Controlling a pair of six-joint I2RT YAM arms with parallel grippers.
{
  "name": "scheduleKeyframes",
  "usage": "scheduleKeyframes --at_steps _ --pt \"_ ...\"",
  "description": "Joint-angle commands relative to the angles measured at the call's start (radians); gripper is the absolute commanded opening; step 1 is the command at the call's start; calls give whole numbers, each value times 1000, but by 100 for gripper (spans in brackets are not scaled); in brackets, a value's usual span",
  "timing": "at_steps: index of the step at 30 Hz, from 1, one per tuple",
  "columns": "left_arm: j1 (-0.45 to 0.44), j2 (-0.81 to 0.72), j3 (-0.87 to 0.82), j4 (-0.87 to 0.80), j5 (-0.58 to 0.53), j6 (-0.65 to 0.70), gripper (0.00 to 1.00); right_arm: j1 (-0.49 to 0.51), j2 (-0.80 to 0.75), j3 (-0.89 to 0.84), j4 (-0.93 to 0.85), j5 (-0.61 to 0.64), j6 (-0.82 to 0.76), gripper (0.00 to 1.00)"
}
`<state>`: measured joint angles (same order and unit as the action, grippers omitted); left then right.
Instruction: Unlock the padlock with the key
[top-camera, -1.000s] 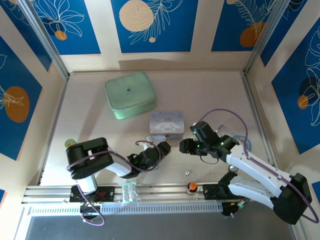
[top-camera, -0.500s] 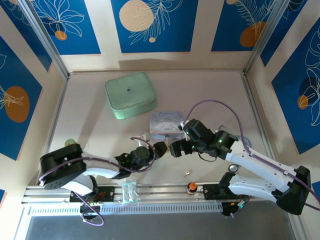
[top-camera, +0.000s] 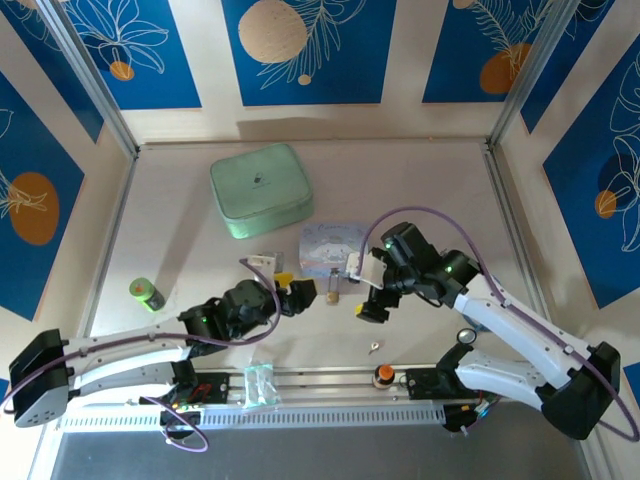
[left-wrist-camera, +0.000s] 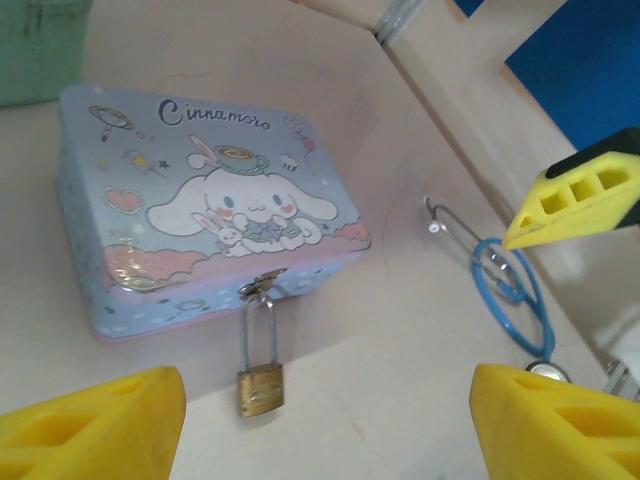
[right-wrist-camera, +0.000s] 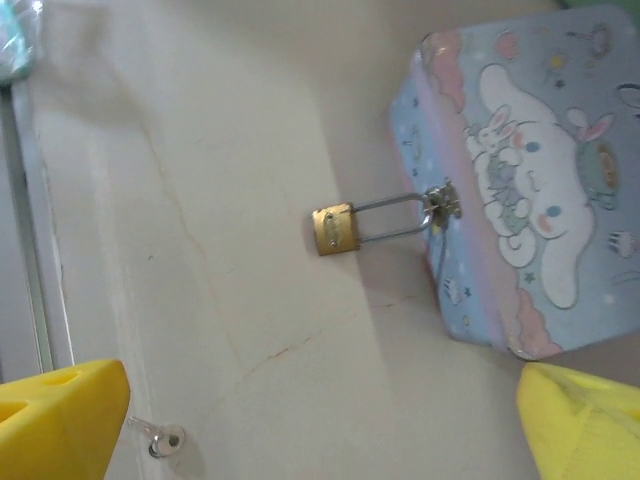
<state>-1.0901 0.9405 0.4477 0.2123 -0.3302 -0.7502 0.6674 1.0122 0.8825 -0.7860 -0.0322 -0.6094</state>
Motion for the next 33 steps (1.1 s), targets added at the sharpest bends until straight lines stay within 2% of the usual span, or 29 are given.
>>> scheduleKeyframes --at_steps 1,3,6,7,10,16,18,26,33 --pt "22 -35 -6 -99 63 79 75 -73 -7 -69 -24 -244 -265 90" --pt "24 -42 -9 -108 71 84 75 -68 18 -126 2 -253 -339 74" --pt "25 -39 -12 -114 77 92 75 -71 47 -196 57 -293 -395 44" --pt "25 -36 -13 -113 78 94 75 -69 53 -214 63 -299 -408 41" --pt "25 -29 -19 -105 82 92 75 -69 93 -235 33 -297 -463 45" --pt "26 -35 -43 -82 65 77 75 -34 155 -267 39 -255 -564 38" --pt "25 -36 -46 -82 62 76 75 -14 164 -282 33 -223 -606 40" --pt "26 -56 -63 -79 40 62 75 26 172 -352 109 -148 -655 40" --pt "26 -69 -73 -82 31 51 75 39 216 -345 99 -117 -672 41"
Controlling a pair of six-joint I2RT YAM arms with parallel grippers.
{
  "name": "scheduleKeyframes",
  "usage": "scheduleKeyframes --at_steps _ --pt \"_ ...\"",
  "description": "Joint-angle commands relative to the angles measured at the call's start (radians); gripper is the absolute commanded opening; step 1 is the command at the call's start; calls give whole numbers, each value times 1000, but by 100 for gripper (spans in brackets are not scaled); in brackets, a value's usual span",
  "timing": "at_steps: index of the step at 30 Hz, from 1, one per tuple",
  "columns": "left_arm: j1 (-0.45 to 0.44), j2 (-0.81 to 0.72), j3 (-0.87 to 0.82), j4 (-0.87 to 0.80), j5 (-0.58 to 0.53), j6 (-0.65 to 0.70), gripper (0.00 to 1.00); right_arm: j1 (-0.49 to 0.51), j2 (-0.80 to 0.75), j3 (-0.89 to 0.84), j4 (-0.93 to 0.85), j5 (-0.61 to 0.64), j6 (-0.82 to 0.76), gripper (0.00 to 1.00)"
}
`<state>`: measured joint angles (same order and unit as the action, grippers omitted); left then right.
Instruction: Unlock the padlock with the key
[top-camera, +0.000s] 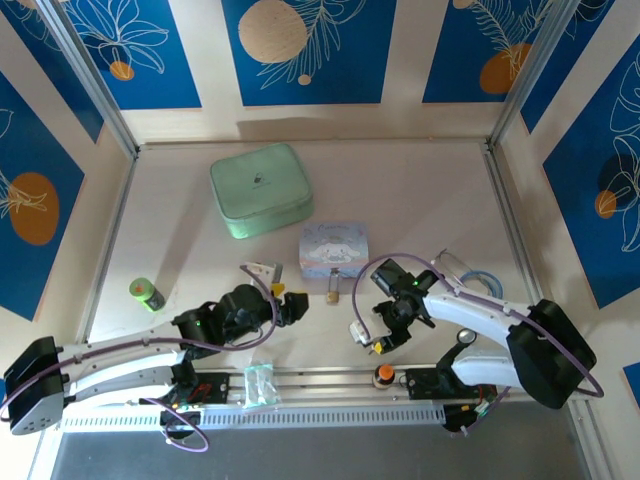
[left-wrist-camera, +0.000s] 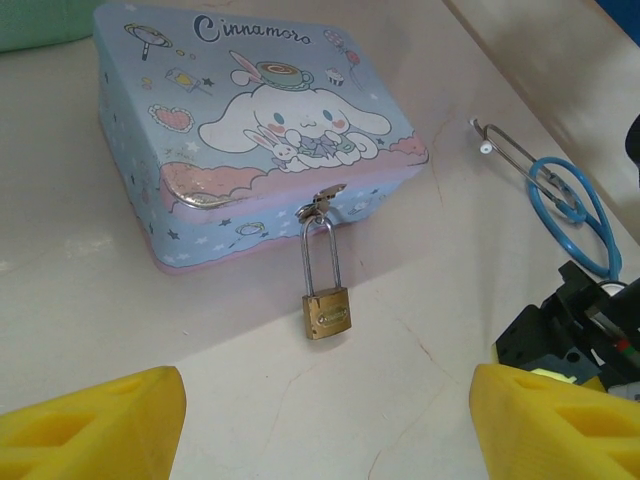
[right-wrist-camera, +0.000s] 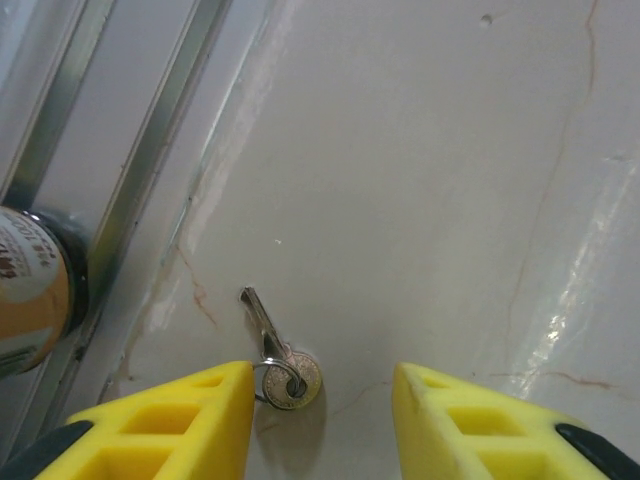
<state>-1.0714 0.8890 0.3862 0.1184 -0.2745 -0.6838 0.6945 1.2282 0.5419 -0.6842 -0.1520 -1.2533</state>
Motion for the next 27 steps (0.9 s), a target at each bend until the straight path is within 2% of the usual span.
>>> scheduleKeyframes --at_steps 1,14,17,21,27 --pt "7 -21 -15 13 -26 -18 75 13 -3 -9 -3 5 -29 41" --pt "7 -35 -27 15 -46 -26 75 43 -40 -81 30 39 -13 39" --pt "7 -35 -28 17 -46 -28 75 45 -57 -95 50 45 12 31" --pt "7 -32 -30 26 -49 -28 75 48 -64 -101 58 52 21 29" --pt "7 -29 -35 32 -51 -28 75 57 -53 -96 70 59 46 20"
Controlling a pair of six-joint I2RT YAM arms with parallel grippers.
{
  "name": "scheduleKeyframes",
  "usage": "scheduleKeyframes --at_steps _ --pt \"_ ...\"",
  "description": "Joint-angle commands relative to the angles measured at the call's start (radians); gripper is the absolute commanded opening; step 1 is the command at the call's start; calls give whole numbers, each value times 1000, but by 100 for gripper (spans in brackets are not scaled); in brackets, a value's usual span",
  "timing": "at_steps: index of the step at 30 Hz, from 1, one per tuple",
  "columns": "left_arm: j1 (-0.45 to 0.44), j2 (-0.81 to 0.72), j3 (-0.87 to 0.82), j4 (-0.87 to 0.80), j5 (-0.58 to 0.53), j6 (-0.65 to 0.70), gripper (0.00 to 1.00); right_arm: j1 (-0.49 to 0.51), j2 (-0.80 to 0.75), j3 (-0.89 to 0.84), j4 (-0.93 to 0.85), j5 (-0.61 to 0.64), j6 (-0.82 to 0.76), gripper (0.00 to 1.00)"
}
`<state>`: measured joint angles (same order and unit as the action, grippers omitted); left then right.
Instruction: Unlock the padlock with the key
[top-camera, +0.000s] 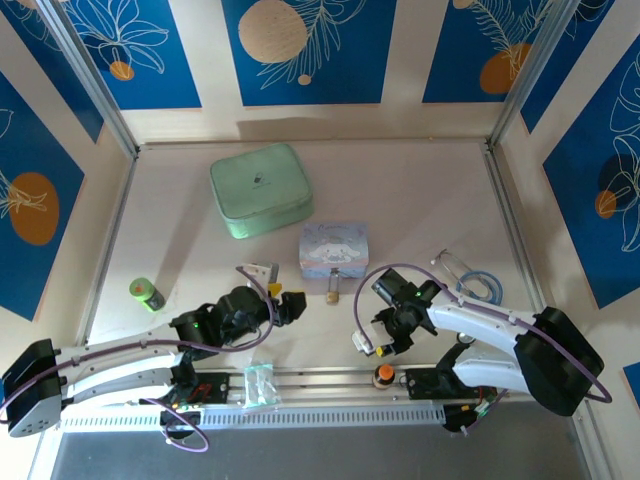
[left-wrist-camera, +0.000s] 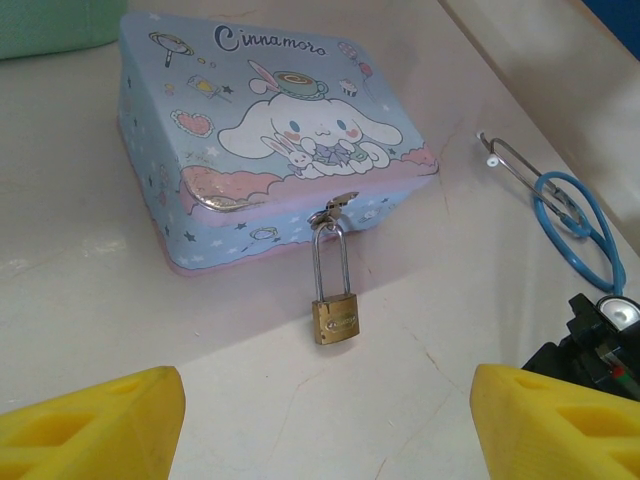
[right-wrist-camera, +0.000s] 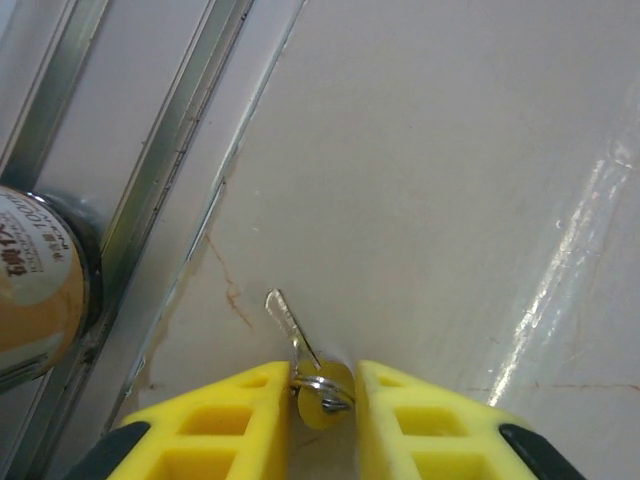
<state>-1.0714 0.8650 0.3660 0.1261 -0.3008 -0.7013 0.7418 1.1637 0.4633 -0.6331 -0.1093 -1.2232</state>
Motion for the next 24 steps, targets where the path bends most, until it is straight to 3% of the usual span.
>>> scheduleKeyframes --at_steps 1,4,7,13,17,19,22,24 --pt "8 -6 -15 24 -25 -12 75 11 13 -17 23 15 21 18" --pt "7 -8 -15 21 -27 -10 75 12 21 -11 29 8 32 13" --pt "7 -10 -15 20 -29 -10 75 1 22 11 27 -23 57 0" --pt "7 0 -16 36 -19 -7 75 -43 42 91 -9 -100 116 0" --pt "7 15 -19 67 9 -28 75 -62 59 157 15 -125 281 0" --pt "7 37 -18 86 29 -51 75 -50 77 175 36 -80 337 0" --pt "7 74 -8 111 48 -69 74 44 160 171 99 189 419 0" --pt "7 97 6 109 54 -68 74 73 205 193 124 297 491 0"
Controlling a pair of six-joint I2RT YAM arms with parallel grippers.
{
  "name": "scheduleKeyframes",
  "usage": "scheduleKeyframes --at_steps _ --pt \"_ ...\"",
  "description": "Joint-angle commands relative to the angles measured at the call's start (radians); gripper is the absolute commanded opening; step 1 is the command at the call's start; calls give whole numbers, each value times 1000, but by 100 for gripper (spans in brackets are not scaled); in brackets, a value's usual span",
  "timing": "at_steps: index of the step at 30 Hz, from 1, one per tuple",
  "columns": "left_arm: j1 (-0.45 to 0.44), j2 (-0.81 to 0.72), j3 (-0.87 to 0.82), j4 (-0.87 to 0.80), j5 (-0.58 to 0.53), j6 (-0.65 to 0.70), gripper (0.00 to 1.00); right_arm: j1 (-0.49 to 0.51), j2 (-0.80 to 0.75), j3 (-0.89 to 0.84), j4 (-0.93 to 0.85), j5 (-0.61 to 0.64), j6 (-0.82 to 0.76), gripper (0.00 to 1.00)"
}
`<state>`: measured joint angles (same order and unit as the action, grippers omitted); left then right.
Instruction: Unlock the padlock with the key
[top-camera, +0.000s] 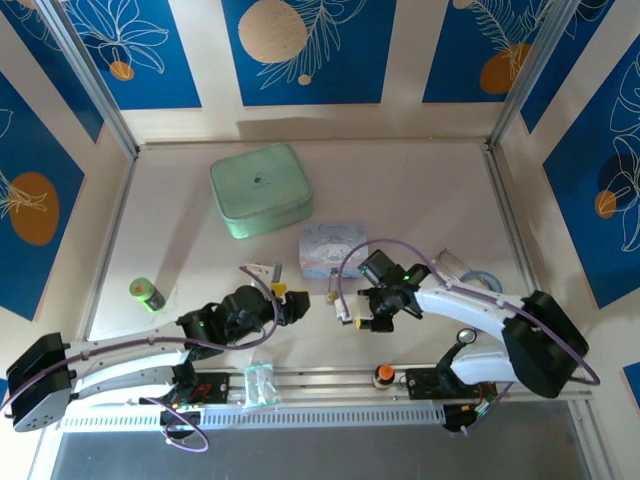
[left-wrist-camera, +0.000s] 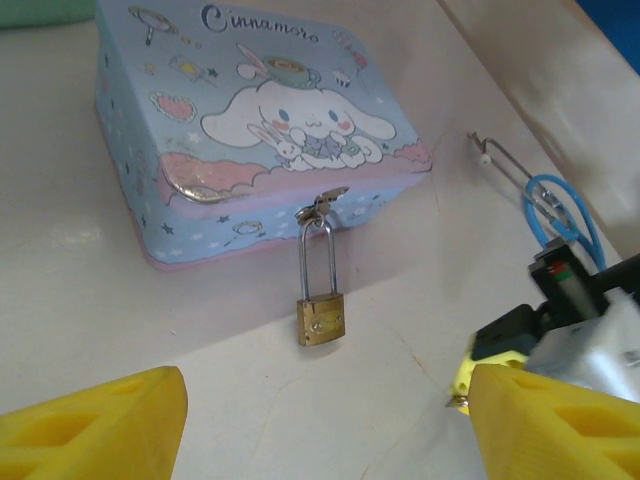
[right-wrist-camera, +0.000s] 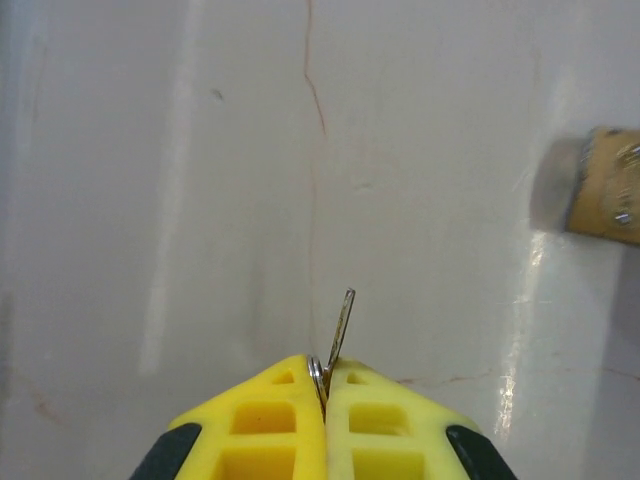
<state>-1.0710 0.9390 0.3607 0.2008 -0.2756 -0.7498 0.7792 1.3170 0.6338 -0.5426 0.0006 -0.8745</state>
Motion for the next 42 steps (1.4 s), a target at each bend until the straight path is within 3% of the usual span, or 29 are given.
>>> scheduleKeyframes --at_steps 1,9,15,22,27,33,42 --pt "6 34 20 31 31 -17 74 37 71 54 11 189 173 0" --pt "6 50 41 38 44 -19 74 30 229 219 -111 261 317 0" --pt "7 4 28 2 22 -22 75 34 286 263 -156 212 322 5" --pt "6 -56 30 -67 -10 -6 75 39 286 275 -183 154 347 27" --pt "7 -66 21 -62 -20 -18 75 -10 209 290 -224 -20 382 45" --pt "7 -37 30 -41 -4 -17 75 -142 179 322 -227 -191 468 43" --pt "7 -5 28 -9 7 -30 75 -117 264 337 -258 -67 508 42"
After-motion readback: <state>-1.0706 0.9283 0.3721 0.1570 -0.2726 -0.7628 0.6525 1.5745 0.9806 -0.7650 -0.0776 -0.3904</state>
